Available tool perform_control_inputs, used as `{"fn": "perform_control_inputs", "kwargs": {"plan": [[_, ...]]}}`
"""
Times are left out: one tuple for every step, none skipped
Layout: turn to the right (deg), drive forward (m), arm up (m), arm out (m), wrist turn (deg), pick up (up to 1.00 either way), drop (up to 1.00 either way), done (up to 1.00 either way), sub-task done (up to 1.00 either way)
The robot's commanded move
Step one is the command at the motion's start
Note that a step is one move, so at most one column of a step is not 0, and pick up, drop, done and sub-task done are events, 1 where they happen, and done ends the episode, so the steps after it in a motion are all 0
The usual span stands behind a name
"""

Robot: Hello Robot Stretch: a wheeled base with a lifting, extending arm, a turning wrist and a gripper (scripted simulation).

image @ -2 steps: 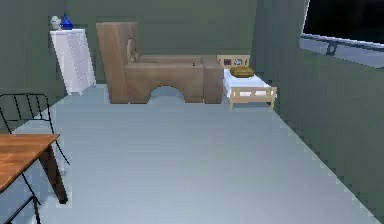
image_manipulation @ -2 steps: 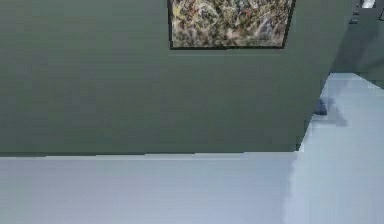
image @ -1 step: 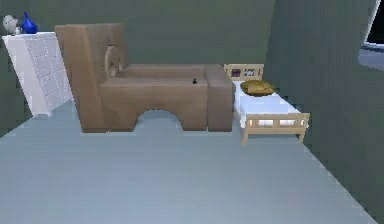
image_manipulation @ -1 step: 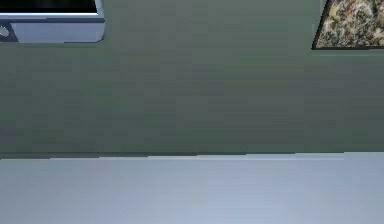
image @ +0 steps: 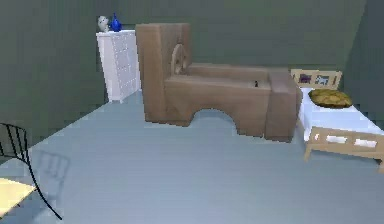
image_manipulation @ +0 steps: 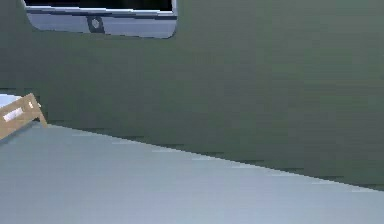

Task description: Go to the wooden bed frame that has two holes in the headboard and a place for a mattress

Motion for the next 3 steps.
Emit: {"fn": "perform_control_inputs", "kwargs": {"plan": [[0.0, 1.0, 0.0, 0.0, 0.0, 0.0, 0.0, 0.0, 0.0], [-6.0, 0.0, 0.0, 0.0, 0.0, 0.0, 0.0, 0.0, 0.0], [0.0, 0.65, 0.0, 0.0, 0.0, 0.0, 0.0, 0.0, 0.0]]}}
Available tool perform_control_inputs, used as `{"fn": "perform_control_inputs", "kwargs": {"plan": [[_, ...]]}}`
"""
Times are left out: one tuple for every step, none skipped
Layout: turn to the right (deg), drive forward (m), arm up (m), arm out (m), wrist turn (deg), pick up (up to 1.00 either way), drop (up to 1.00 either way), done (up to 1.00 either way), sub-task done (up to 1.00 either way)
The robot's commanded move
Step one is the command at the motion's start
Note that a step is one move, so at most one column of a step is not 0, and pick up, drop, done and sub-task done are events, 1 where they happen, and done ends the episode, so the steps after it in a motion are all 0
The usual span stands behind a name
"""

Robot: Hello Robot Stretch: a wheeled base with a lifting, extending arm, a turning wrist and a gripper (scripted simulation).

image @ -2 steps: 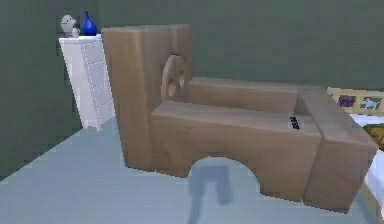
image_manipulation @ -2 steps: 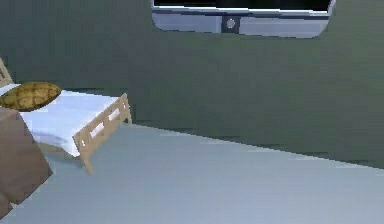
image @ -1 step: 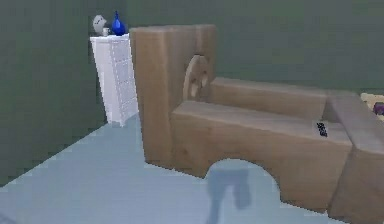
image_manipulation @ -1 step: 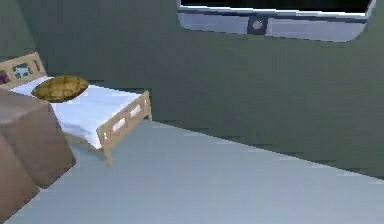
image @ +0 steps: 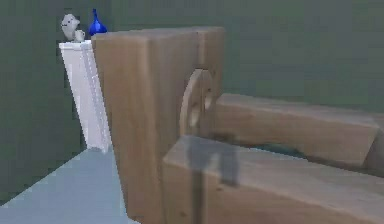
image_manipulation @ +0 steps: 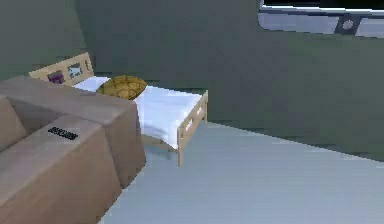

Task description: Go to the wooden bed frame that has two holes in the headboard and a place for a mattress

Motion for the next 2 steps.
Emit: {"fn": "perform_control_inputs", "kwargs": {"plan": [[24.0, 0.0, 0.0, 0.0, 0.0, 0.0, 0.0, 0.0, 0.0], [0.0, 0.0, 0.0, 0.0, 0.0, 0.0, 0.0, 1.0, 0.0]]}}
